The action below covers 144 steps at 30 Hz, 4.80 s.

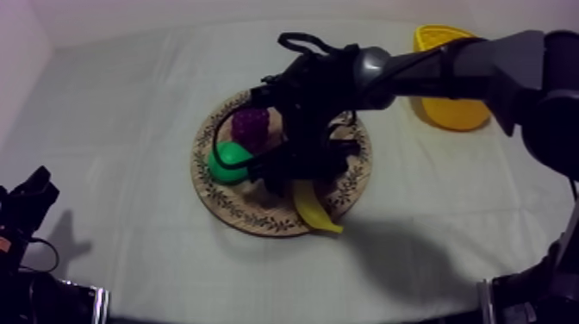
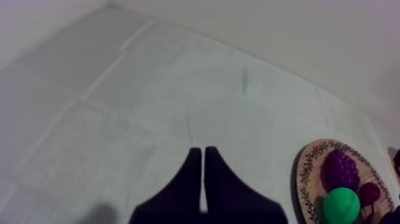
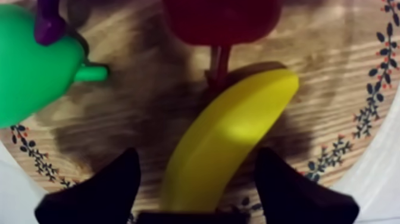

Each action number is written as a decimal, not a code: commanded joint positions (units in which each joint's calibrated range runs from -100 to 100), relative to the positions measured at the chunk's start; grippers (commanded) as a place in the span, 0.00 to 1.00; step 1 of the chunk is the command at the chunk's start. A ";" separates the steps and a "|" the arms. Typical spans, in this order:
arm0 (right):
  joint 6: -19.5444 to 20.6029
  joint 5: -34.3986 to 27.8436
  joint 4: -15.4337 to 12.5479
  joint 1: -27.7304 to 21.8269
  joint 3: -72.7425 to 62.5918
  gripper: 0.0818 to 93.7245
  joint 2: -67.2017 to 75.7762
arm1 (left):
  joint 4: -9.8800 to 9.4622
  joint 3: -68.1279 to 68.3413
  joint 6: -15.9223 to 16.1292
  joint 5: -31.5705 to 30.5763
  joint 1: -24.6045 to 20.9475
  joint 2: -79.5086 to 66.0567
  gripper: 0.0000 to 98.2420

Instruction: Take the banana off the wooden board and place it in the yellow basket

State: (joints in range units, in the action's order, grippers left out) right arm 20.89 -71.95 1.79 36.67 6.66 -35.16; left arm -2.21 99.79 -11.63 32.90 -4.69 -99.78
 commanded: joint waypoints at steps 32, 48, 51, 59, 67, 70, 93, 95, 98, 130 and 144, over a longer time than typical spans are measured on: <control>1.80 -4.77 5.52 -2.84 2.07 0.17 16.98 | 0.03 -0.01 0.00 0.00 0.02 -0.05 0.00; -1.56 -6.19 13.28 -16.33 -8.37 0.18 22.64 | 0.03 -0.01 0.00 0.00 0.02 -0.05 0.00; -2.36 -5.57 14.46 -19.23 -10.10 0.18 21.52 | 0.03 -0.01 0.00 0.00 0.02 -0.05 0.00; -4.36 -4.33 16.44 -26.73 -14.74 0.18 17.98 | 0.03 -0.01 0.00 0.00 0.02 -0.05 0.00; -5.82 -2.70 16.97 -32.16 -14.78 0.18 15.99 | 0.03 -0.01 0.01 0.00 0.02 -0.05 0.00; -6.07 -1.96 16.89 -33.20 -13.31 0.17 15.45 | 0.03 -0.01 0.02 0.00 0.02 -0.05 0.00; -6.97 0.27 14.33 -33.96 -4.91 0.69 12.11 | 0.03 -0.01 0.00 0.00 0.02 -0.05 0.00; -6.55 0.13 14.53 -33.88 -4.69 0.72 12.14 | 0.03 -0.01 -0.01 0.00 0.02 -0.05 0.00; -6.13 0.45 15.08 -33.74 -3.88 0.71 12.99 | 0.03 -0.01 0.01 0.00 0.02 -0.05 0.00; -11.18 52.36 12.10 -41.49 55.79 0.01 71.23 | 0.03 -0.01 -0.01 0.00 0.02 -0.05 0.00; -29.22 62.71 -6.61 -36.24 85.49 0.01 98.15 | 0.03 -0.01 0.01 0.00 0.02 -0.05 0.00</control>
State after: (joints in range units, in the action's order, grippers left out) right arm -1.17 -9.29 0.00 0.18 86.17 57.90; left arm -2.21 99.79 -11.63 32.90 -4.69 -99.78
